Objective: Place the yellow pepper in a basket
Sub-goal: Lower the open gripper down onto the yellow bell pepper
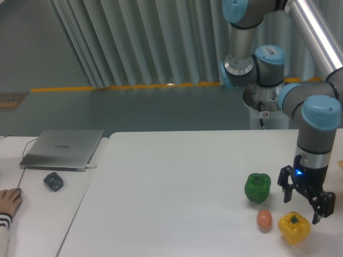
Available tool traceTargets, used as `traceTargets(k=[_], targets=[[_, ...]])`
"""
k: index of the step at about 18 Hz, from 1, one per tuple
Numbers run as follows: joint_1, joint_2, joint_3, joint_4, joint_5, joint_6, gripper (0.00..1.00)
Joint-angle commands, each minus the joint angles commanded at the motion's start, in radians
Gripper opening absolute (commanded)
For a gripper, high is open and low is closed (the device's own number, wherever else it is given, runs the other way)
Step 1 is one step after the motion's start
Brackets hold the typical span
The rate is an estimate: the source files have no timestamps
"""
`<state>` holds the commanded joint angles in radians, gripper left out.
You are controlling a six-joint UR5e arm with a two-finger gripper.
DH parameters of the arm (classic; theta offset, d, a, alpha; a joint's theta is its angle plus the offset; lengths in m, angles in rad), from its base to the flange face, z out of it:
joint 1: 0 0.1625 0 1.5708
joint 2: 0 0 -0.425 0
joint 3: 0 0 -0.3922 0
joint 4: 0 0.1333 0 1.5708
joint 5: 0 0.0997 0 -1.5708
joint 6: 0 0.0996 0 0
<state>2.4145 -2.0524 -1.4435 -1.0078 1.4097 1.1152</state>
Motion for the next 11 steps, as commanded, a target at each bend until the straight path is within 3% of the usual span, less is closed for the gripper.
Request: traceTargets(k=[4, 11], targets=[[-0.003, -0.017, 0.003, 0.029, 0.002, -0.005, 1.00], [-0.003, -0.029, -0.002, 0.029, 0.003, -0.014, 1.00]])
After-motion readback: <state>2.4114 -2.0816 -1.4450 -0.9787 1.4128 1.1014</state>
